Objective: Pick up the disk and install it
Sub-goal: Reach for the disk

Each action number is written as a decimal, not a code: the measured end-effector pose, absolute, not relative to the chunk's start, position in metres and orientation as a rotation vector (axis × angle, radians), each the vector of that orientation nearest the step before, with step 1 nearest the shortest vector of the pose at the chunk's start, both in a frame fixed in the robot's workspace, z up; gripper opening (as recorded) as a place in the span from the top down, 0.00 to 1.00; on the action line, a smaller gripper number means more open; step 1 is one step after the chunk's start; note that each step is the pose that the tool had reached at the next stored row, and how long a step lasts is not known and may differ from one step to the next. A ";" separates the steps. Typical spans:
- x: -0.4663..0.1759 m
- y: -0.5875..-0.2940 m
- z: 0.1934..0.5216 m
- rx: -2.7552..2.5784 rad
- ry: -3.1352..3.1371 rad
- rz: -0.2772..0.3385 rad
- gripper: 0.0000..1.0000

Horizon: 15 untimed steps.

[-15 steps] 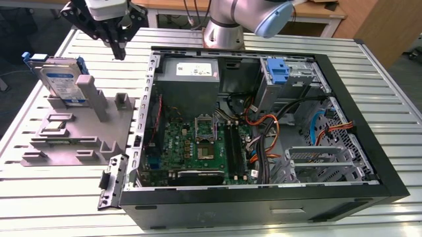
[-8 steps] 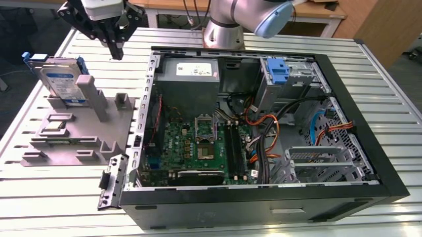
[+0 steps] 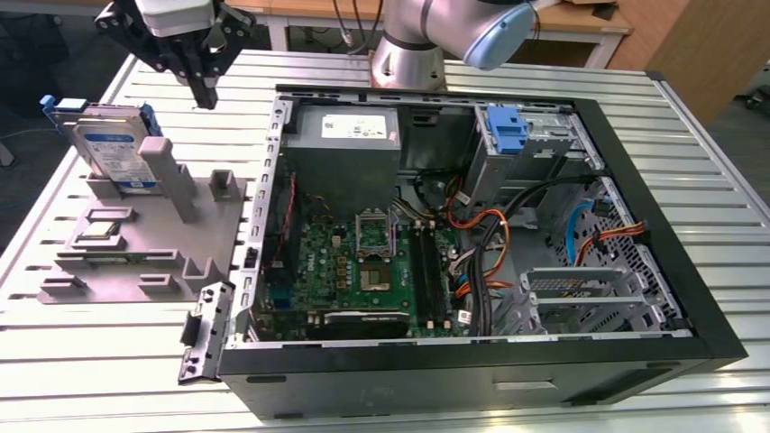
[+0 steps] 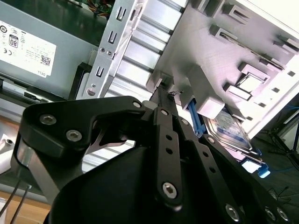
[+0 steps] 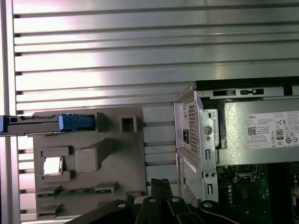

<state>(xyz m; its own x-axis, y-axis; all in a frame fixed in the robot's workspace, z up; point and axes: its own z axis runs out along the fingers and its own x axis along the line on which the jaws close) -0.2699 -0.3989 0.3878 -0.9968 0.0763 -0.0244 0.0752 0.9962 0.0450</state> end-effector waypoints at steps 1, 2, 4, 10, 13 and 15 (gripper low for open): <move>-0.271 -0.399 0.388 0.118 3.112 0.069 0.90; -0.272 -0.399 0.388 0.118 3.113 0.069 0.90; -0.273 -0.399 0.388 0.118 3.113 0.069 0.90; -0.278 -0.399 0.388 0.118 3.112 0.069 0.90; -0.282 -0.399 0.388 0.118 3.113 0.069 0.90; -0.286 -0.398 0.388 0.118 3.113 0.069 0.90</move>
